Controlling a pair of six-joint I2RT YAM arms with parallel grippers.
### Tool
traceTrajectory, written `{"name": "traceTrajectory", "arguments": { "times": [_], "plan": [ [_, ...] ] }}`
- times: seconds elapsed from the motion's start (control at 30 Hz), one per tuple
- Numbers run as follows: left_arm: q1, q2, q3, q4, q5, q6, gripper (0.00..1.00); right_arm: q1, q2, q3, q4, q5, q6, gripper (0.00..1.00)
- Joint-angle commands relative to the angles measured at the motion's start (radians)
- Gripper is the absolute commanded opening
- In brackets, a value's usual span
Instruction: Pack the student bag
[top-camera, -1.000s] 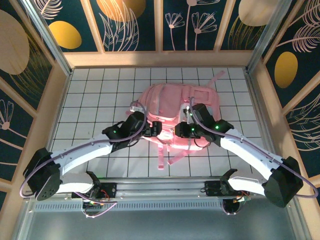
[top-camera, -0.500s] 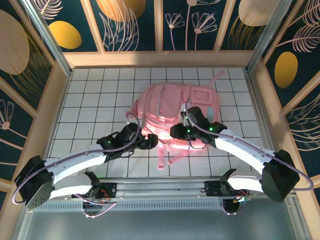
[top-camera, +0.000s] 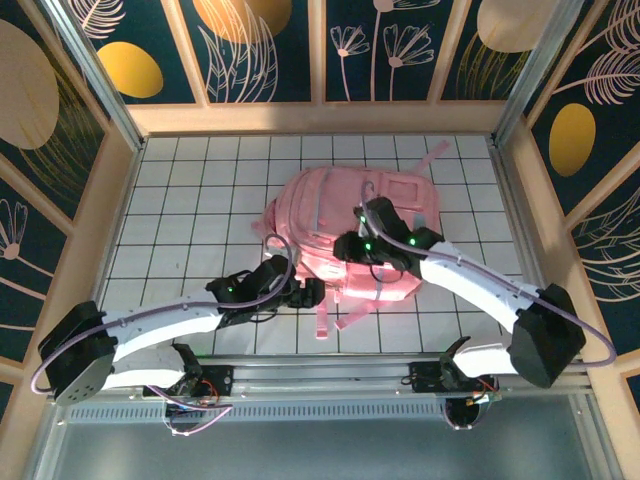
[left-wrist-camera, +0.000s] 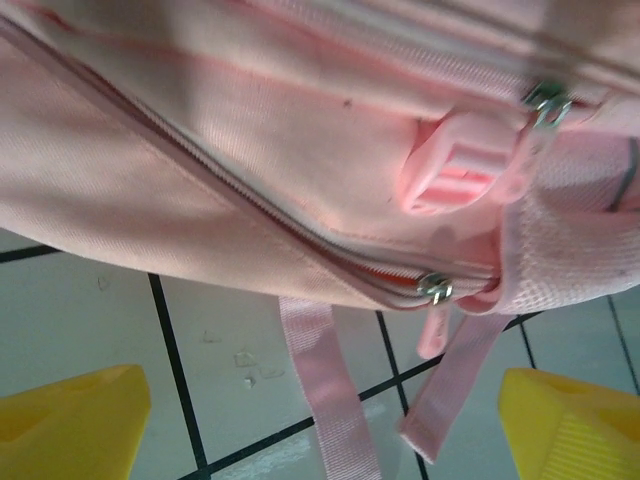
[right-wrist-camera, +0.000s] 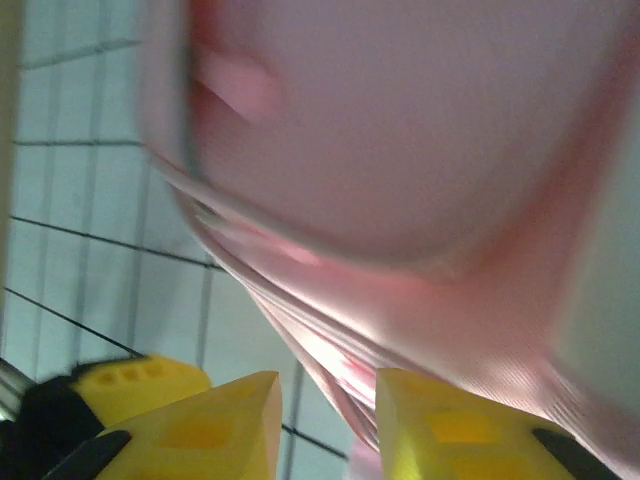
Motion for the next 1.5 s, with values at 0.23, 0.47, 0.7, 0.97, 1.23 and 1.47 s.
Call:
{"name": "traceTrajectory", "arguments": {
  "times": [0.23,0.47,0.7,0.97,1.23,1.47],
  "plan": [
    [-0.004,-0.061,-0.065,0.003,-0.051,-0.036,0.9,-0.017,0.253,0.26,0.009,-0.068,-0.055,0.31],
    [-0.004,-0.07,-0.064,-0.002,-0.037,-0.033,0.9,-0.079,0.337,0.297,0.083,-0.143,-0.01,0.32],
    [-0.004,-0.076,-0.081,0.007,-0.039,-0.036,0.9,-0.085,0.366,0.368,0.075,-0.171,-0.035,0.3],
    [-0.003,-0.075,-0.079,0.012,-0.034,-0.035,0.9,-0.094,0.44,0.415,0.064,-0.202,-0.026,0.29],
    [-0.004,-0.032,-0.066,0.037,0.001,-0.036,0.89,-0.101,0.476,0.4,0.108,-0.247,0.016,0.21],
    [-0.035,0.085,0.054,-0.018,-0.006,-0.021,0.83,-0.119,0.45,0.413,0.164,-0.233,0.104,0.0]
  ]
}}
